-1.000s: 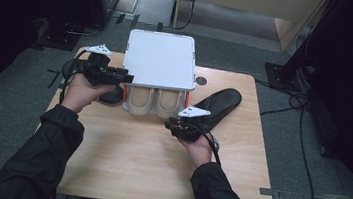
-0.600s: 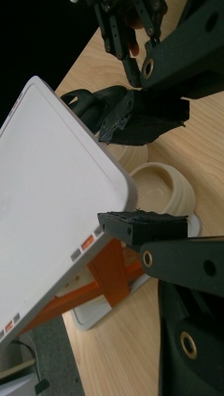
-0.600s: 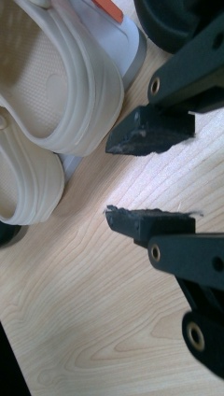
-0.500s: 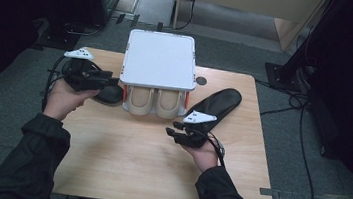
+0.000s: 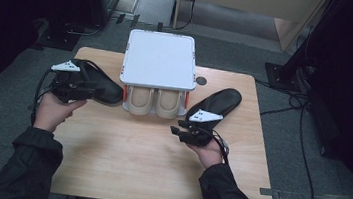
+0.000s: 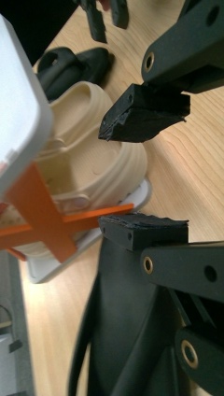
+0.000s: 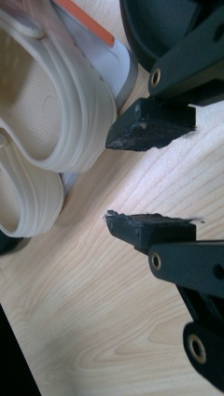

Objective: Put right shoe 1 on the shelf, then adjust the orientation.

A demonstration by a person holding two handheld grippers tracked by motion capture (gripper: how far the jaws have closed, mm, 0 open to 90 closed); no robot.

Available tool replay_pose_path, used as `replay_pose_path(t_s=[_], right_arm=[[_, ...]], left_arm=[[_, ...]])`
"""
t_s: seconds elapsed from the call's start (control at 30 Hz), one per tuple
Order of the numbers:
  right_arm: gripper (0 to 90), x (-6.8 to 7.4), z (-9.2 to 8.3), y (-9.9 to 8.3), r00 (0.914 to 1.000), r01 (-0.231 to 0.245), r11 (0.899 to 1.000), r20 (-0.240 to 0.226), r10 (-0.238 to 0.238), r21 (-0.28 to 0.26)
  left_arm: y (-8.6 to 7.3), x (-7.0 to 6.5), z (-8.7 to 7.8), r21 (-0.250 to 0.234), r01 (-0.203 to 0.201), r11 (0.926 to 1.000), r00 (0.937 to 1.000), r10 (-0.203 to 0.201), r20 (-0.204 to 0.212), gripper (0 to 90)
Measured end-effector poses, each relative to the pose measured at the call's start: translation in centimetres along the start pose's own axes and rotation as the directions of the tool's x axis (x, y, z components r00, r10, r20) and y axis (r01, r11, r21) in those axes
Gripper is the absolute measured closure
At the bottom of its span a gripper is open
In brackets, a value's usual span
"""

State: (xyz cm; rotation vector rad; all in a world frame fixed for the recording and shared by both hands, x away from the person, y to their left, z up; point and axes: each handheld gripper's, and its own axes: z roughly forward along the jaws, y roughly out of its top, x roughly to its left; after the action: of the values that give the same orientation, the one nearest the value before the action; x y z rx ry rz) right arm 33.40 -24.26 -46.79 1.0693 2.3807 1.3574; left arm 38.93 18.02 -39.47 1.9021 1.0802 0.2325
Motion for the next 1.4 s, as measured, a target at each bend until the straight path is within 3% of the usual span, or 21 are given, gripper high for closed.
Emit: replay_pose_path(t_s=[0.27, 0.57, 0.7, 0.83, 1.4], right_arm=[[58.0, 0.2, 0.2, 0.0, 0.9997, 0.024, 1.000, -0.001, -0.024, 0.004], [58.8, 0.3, 0.4, 0.0, 0.9998, 0.005, 1.000, -0.018, -0.005, -0.008], [59.3, 0.6, 0.4, 0.0, 0.9999, 0.002, 1.000, -0.016, -0.002, -0.005], [59.7, 0.8, 0.8, 0.0, 0.9998, 0.009, 1.000, -0.019, -0.009, 0.009], [60.0, 0.6, 0.4, -0.7, 1.0000, 0.008, 1.000, 0.005, -0.008, 0.017]], left_arm=[[-1.4, 0.7, 2.2, 0.041, 0.022, 0.9989, 0.9997, -0.022, -0.009, 52.0], [-2.2, 1.8, 3.6, 0.029, 0.054, 0.9981, 0.9981, -0.053, -0.031, 53.1], [-2.4, 2.3, 4.7, 0.018, 0.048, 0.9987, 0.9982, -0.048, -0.037, 55.9], [-2.4, 3.0, 6.5, 0.055, 0.047, 0.9974, 0.9974, -0.044, -0.056, 59.2], [-3.7, 4.4, 9.5, 0.104, 0.048, 0.9934, 0.9958, -0.040, -0.083, 61.5]])
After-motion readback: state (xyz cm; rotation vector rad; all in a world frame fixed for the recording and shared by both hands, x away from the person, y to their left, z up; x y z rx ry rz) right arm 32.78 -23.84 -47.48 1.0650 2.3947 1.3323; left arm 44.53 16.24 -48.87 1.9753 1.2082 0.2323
